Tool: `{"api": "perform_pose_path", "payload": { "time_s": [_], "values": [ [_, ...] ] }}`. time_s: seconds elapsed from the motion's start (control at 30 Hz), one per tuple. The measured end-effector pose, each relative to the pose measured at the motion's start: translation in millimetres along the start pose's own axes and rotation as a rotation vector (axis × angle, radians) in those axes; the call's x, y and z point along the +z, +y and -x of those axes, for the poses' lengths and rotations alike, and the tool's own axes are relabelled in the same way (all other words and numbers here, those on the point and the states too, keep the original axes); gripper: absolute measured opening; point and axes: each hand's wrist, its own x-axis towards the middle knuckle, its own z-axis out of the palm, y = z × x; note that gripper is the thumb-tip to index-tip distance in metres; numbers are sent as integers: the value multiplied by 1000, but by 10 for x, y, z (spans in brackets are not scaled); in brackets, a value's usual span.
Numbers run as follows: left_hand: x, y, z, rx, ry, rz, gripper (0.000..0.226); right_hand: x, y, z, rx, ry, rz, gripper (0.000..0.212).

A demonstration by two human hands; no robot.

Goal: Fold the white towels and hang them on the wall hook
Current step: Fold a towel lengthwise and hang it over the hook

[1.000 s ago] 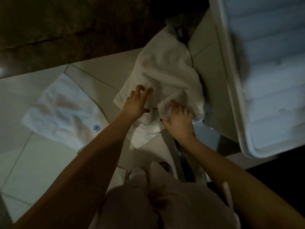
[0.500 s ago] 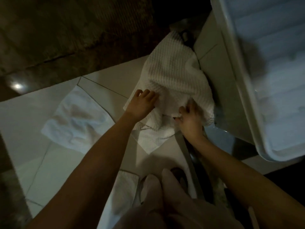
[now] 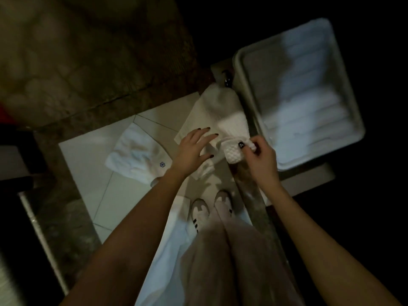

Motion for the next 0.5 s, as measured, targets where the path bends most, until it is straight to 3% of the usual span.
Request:
{"api": "perform_pose_path", "payload": {
  "time_s": [0.1, 0.23, 0.4, 0.5],
  "values": [
    [-646, 543, 187, -10, 44, 144, 52, -450, -787, 310, -65, -30, -25, 27],
    [-1391, 1265, 456, 4, 45, 296, 26, -883, -1628, 820, -99, -97, -79, 24],
    [-2157, 2017, 1091, -57, 35, 613, 16, -1354, -2324, 1531, -180, 12, -198, 20],
    [-2502, 2320, 1526, -49, 1, 647, 12, -1585, -2538, 1940, -147, 106, -240, 28]
  ]
}}
